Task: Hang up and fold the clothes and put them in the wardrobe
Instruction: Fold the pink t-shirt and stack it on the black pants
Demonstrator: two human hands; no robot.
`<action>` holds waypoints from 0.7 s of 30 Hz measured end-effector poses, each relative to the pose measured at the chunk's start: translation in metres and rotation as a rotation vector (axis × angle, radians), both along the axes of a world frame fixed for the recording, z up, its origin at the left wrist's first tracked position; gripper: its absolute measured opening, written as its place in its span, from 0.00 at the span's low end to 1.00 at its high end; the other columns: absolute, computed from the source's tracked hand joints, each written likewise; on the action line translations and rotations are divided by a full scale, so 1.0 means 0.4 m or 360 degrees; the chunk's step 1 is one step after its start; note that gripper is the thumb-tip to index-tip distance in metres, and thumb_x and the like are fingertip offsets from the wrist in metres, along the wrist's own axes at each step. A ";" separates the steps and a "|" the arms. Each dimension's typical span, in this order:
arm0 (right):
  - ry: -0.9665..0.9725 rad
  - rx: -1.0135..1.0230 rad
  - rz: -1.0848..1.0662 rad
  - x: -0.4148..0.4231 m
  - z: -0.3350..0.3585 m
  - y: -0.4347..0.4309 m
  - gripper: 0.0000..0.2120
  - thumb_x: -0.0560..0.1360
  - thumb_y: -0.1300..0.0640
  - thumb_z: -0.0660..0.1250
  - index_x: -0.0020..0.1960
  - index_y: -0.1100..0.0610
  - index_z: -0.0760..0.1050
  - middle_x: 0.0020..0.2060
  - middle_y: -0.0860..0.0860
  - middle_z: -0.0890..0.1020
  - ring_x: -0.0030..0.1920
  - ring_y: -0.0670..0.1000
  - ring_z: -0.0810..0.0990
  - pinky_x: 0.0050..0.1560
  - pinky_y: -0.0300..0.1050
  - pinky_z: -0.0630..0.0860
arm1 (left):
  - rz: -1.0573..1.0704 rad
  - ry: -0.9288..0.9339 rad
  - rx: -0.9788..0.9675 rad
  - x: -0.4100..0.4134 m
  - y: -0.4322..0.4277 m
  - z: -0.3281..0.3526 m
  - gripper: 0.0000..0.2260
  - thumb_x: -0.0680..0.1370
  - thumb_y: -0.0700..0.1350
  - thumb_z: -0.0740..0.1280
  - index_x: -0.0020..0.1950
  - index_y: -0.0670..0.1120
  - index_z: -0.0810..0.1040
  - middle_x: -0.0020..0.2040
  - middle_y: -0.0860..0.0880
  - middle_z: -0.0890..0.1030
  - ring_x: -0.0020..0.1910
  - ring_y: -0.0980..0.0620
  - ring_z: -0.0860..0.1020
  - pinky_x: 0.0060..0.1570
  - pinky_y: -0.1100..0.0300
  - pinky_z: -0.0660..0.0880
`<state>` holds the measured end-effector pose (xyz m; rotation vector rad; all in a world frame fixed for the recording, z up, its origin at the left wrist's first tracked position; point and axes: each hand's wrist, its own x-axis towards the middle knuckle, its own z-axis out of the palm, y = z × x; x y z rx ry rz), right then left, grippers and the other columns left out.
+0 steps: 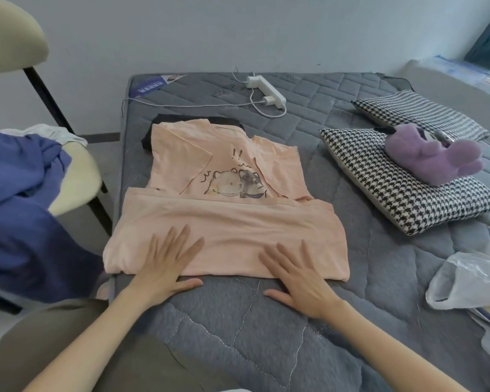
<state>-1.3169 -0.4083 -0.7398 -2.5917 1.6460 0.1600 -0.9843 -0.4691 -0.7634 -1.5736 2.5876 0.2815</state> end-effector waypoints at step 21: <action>-0.0874 -0.0268 -0.0467 -0.098 0.056 -0.003 0.15 0.80 0.64 0.59 0.64 0.56 0.77 0.58 0.53 0.81 0.58 0.55 0.79 0.61 0.47 0.72 | 0.0347 0.0549 -0.0376 0.150 0.028 0.094 0.15 0.79 0.47 0.66 0.65 0.57 0.74 0.67 0.52 0.75 0.64 0.49 0.73 0.66 0.56 0.66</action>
